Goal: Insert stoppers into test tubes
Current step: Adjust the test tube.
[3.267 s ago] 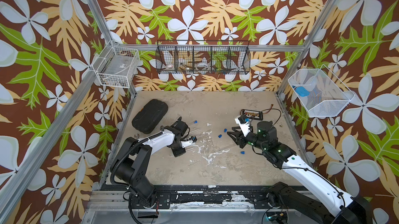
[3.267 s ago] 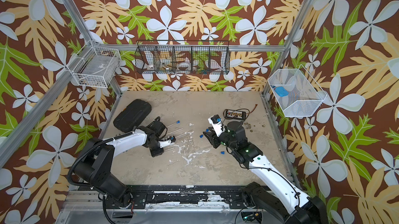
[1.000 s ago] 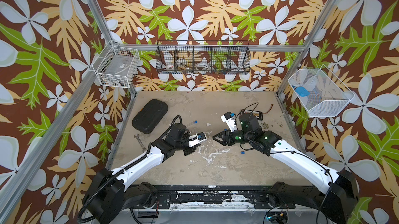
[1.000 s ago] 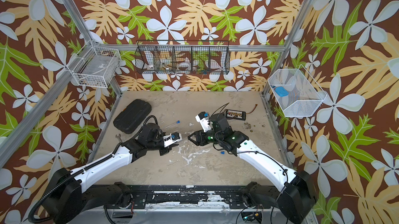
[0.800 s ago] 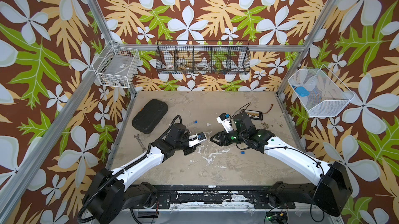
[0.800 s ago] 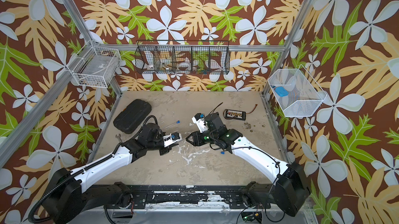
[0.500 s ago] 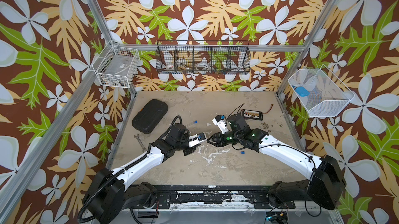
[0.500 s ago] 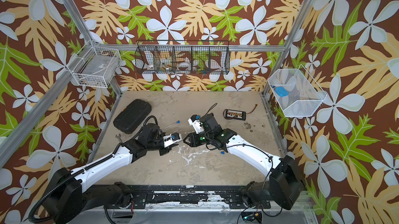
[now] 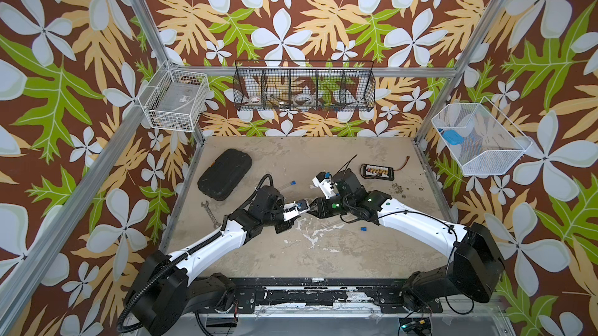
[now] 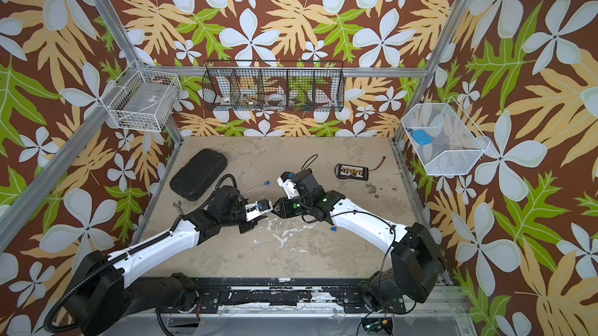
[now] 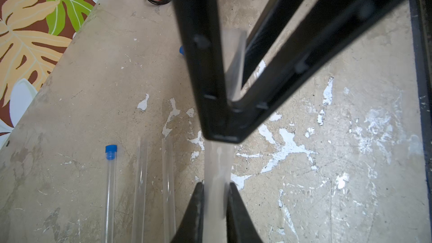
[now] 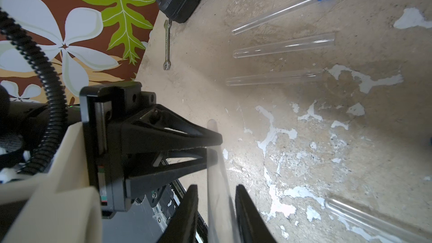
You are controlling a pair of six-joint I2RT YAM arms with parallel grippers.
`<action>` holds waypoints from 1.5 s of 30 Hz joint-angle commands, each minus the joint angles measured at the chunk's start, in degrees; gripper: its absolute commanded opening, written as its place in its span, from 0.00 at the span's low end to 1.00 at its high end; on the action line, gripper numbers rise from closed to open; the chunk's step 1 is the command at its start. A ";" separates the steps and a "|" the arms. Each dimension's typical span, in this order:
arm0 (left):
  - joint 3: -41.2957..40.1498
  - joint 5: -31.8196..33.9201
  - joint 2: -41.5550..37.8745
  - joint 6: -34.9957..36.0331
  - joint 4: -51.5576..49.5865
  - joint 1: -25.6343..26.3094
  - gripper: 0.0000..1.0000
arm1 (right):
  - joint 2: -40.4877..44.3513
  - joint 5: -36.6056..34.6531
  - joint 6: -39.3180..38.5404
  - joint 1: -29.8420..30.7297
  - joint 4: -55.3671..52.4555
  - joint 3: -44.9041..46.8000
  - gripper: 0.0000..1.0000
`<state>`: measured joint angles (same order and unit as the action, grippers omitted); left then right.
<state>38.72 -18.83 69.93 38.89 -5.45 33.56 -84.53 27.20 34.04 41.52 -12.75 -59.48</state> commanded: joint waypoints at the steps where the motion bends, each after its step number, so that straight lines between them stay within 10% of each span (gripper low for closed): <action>1: 0.13 0.37 0.12 -0.22 1.10 0.10 0.06 | -0.02 -0.87 0.03 0.03 0.45 -0.29 0.29; 45: -2.04 1.25 -1.60 -0.49 3.12 0.36 0.25 | 1.91 5.58 -0.25 0.01 1.78 1.03 0.15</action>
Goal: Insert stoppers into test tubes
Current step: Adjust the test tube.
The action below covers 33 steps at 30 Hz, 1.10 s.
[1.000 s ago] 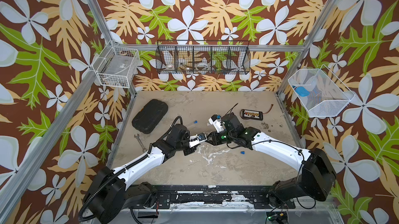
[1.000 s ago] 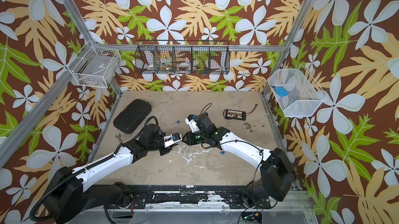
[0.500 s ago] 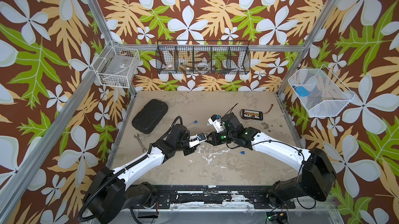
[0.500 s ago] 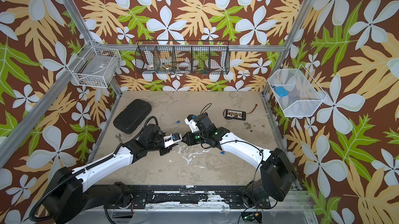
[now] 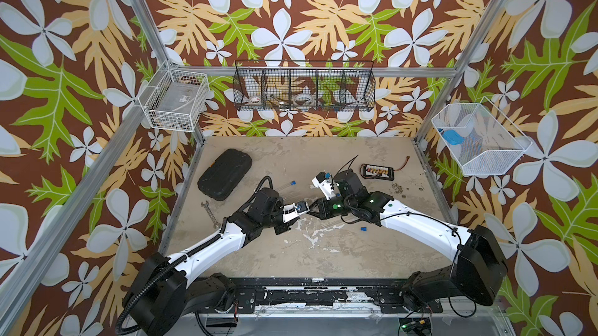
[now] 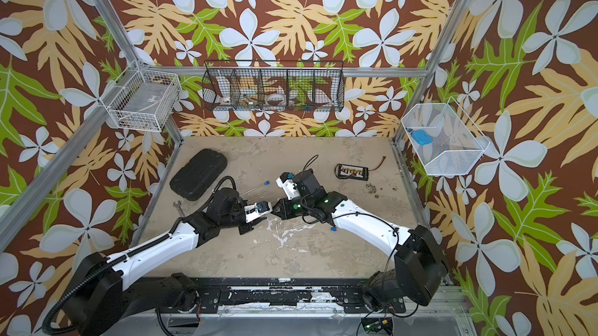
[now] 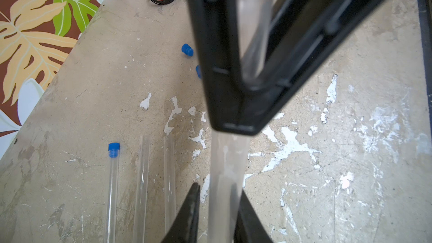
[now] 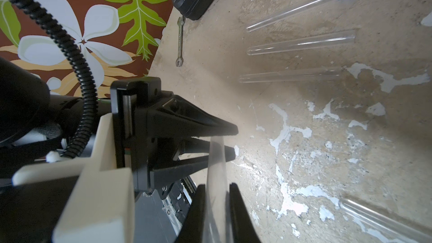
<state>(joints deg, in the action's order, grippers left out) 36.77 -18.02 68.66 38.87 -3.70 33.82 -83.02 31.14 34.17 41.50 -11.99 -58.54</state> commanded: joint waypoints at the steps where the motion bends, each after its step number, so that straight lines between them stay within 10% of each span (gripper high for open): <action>1: -0.12 0.38 -0.31 -0.46 1.33 0.10 0.24 | 0.48 1.73 -0.36 0.08 1.08 0.26 0.15; 33: -0.22 1.60 -0.11 -0.29 1.07 0.10 0.14 | 0.38 5.95 -0.08 0.03 2.65 1.24 0.14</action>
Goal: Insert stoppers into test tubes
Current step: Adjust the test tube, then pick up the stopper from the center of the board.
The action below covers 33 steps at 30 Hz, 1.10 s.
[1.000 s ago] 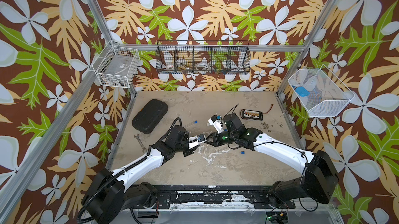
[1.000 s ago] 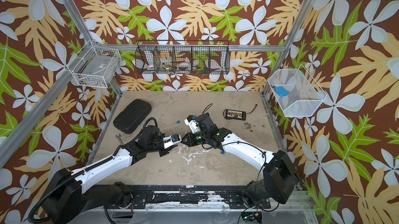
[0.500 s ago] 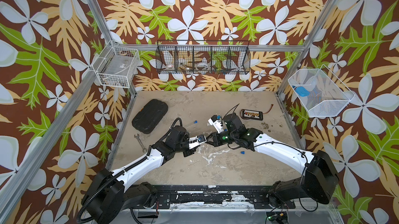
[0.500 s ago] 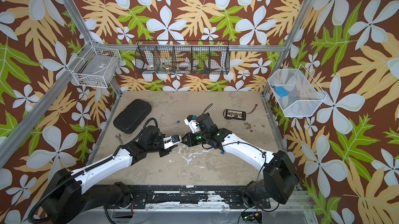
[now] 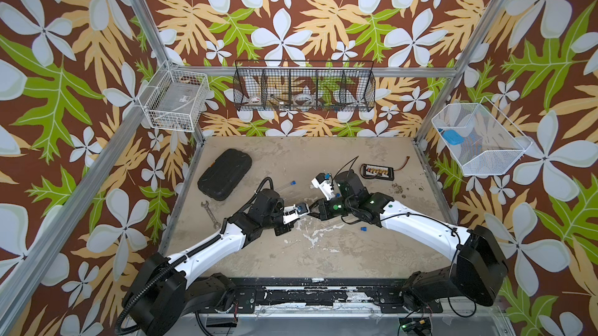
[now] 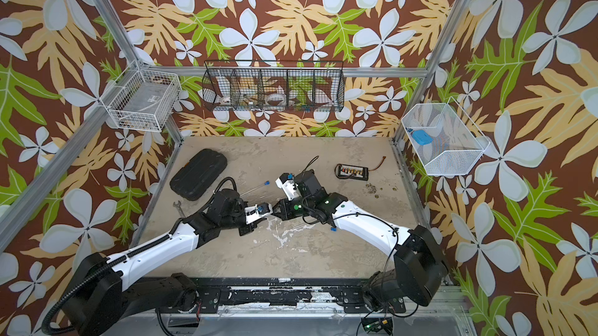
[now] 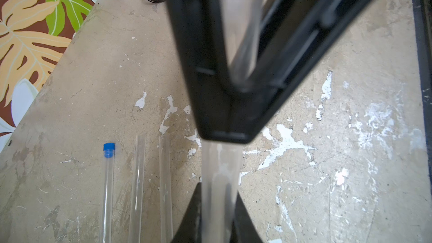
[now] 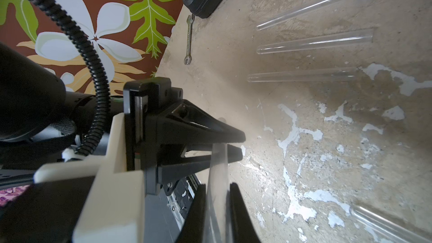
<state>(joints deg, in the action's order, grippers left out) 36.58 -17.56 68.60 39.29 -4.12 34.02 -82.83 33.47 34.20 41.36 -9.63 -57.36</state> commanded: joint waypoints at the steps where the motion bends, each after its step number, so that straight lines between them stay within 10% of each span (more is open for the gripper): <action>1: -0.02 1.13 -0.05 -0.75 1.48 -0.11 0.13 | 0.13 3.75 -0.08 0.12 0.44 0.05 0.14; 19: 0.47 2.94 0.28 -1.91 1.57 -0.10 0.00 | 9.54 0.76 -3.12 -9.52 0.95 2.50 0.53; 33: 1.13 9.19 1.71 -2.73 0.75 -0.10 0.00 | 9.14 -32.17 -24.73 -13.31 -7.54 2.07 0.49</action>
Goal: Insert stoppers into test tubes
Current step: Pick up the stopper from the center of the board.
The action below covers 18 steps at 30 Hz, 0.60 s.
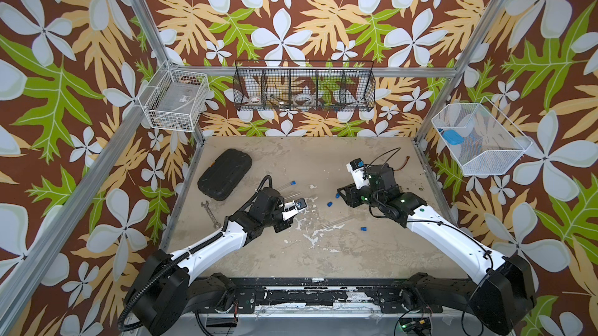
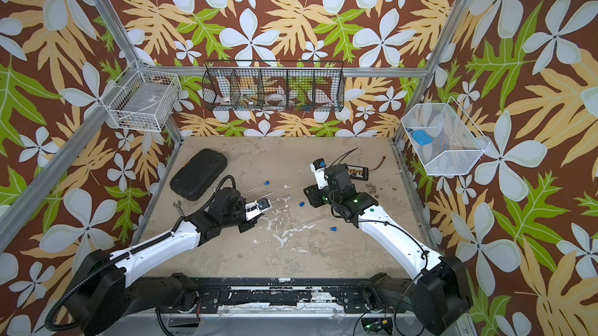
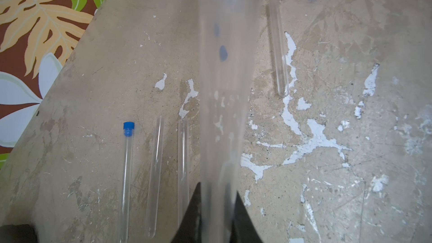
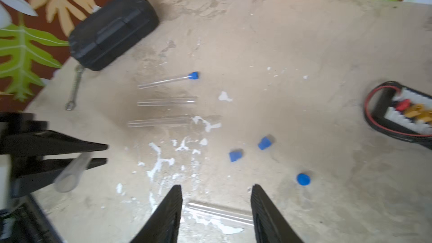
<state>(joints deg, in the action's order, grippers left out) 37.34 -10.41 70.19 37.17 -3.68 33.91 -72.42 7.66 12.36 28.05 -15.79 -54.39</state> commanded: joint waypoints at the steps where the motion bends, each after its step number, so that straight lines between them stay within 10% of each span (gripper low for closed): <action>1: 0.30 2.23 0.03 -0.61 0.41 0.04 0.00 | -2.19 -6.43 -1.58 0.05 -1.88 -1.21 0.49; 18: -0.73 4.75 -1.00 -0.52 0.83 0.01 0.00 | -19.80 -16.78 37.38 8.23 -4.25 -5.33 0.56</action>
<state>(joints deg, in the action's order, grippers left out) 36.84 -6.35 69.52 37.19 -3.66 33.91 -90.52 -6.70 42.28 35.86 -18.72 -58.61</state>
